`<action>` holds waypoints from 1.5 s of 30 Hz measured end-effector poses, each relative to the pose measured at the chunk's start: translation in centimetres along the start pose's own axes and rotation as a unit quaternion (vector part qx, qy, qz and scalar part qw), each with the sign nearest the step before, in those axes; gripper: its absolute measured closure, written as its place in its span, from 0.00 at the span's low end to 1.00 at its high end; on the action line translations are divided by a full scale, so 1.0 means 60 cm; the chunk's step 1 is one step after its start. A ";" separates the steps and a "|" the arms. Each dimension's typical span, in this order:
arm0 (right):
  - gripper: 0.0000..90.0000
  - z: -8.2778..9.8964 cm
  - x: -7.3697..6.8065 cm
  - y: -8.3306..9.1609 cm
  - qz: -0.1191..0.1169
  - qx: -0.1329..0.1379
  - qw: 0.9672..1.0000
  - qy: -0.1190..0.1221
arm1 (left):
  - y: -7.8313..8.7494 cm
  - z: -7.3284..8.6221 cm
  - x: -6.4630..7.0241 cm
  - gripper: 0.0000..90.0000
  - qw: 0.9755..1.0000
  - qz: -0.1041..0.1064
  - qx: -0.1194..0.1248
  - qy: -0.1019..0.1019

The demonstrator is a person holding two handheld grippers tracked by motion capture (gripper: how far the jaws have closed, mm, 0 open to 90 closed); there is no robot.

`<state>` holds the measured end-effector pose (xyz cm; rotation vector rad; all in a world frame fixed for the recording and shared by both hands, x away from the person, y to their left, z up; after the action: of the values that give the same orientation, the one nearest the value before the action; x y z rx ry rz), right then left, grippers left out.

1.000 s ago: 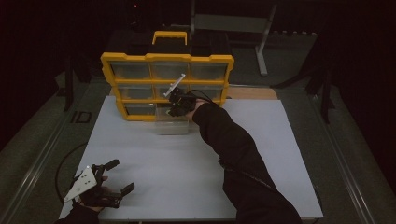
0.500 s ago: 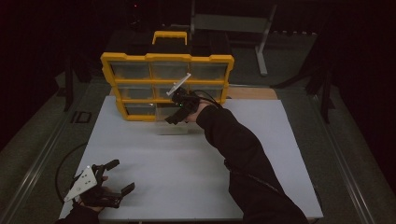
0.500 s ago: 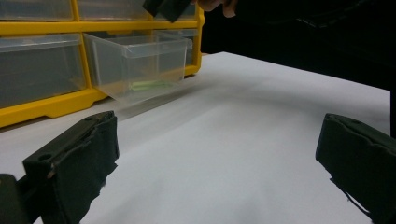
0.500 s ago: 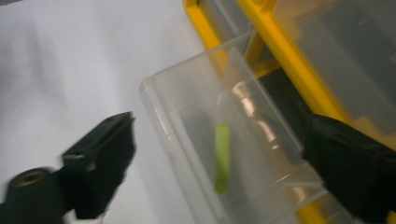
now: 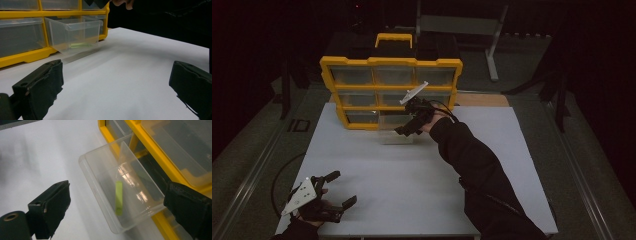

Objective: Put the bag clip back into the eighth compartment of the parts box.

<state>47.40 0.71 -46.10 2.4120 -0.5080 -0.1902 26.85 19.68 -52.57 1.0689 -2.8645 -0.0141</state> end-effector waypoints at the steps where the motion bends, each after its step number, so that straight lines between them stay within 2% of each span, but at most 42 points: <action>1: 0.08 0.001 0.001 0.002 0.002 0.001 1.000 0.001 | 0.000 0.000 0.000 0.00 1.000 0.000 0.000 0.000; 8: 0.08 0.012 0.003 0.011 0.008 0.001 1.000 -0.001 | -0.001 0.001 -0.001 0.00 1.000 -0.001 -0.001 0.000; 11: 0.08 0.015 0.009 0.015 0.020 0.000 1.000 -0.005 | -0.001 0.001 -0.001 0.00 1.000 -0.001 -0.001 0.000; 19: 0.08 0.026 0.014 0.033 0.026 0.012 0.999 -0.013 | -0.001 0.002 0.000 0.00 1.000 -0.001 -0.003 -0.001; 28: 0.08 0.052 0.020 0.055 0.031 0.018 0.999 -0.027 | -0.002 0.002 -0.001 0.00 1.000 -0.002 -0.003 -0.001; 39: 0.08 0.088 0.028 0.094 0.047 0.036 0.997 -0.041 | -0.002 0.002 0.000 0.00 1.000 -0.002 -0.003 -0.002; 45: 0.08 0.102 0.028 0.105 0.057 0.042 0.997 -0.041 | -0.003 0.003 0.000 0.00 1.000 -0.001 -0.006 -0.003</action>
<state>45.40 -7.94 -46.85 2.4553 -0.7016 -0.2228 26.96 19.57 -52.75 1.0723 -2.8657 -0.0343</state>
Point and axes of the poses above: each handheld gripper's, and its own axes: y roughly backward along the jaws, z roughly out of its underside, x roughly to its right, the point moved 9 cm from there along -y, roughly forward along the jaws, and after that the axes turned 9 degrees about x, right-handed, at the moved point
